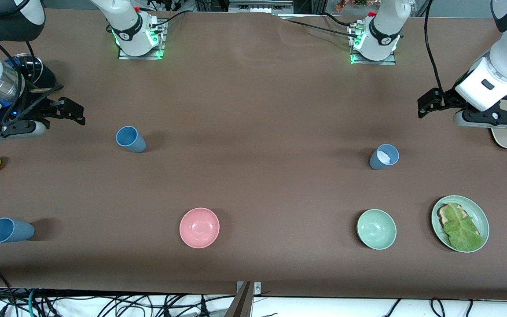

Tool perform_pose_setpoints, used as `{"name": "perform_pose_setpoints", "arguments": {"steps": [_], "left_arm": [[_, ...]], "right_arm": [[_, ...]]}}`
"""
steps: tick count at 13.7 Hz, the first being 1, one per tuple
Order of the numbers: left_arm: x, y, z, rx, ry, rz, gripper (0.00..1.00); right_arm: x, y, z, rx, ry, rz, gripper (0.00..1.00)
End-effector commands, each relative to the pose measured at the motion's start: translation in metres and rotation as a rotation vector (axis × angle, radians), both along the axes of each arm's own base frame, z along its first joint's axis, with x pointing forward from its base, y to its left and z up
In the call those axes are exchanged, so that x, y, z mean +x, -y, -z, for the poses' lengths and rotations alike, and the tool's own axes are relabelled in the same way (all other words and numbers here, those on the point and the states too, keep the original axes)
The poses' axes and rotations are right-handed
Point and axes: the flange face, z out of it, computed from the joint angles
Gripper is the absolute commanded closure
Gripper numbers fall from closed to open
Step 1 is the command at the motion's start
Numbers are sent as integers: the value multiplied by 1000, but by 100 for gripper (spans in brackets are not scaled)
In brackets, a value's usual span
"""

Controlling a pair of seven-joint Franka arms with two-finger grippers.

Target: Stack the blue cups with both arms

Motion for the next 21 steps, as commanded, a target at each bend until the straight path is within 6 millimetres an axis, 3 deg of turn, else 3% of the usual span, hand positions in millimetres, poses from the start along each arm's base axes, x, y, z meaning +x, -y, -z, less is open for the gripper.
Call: {"name": "perform_pose_setpoints", "arguments": {"steps": [1, 7, 10, 12, 14, 17, 21], "left_arm": [[-3, 0, -7, 4, 17, 13, 0], [-2, -6, -6, 5, -1, 4, 0], [0, -7, 16, 10, -77, 7, 0], [20, -26, 61, 12, -154, -23, 0], [44, -43, 120, 2, -199, -49, 0], [65, -55, 184, 56, -193, -31, 0], [55, -48, 260, 53, -160, 5, 0]], "right_arm": [[-2, 0, -3, 2, -5, -2, 0], [-3, 0, 1, 2, -14, -2, 0], [-5, 0, 8, 2, -28, -1, 0], [-7, 0, 18, -1, -44, -2, 0], [-9, 0, 30, -2, -63, -2, 0], [-13, 2, 56, -5, -78, 2, 0], [-25, 6, 116, -19, -88, 3, 0]]}}
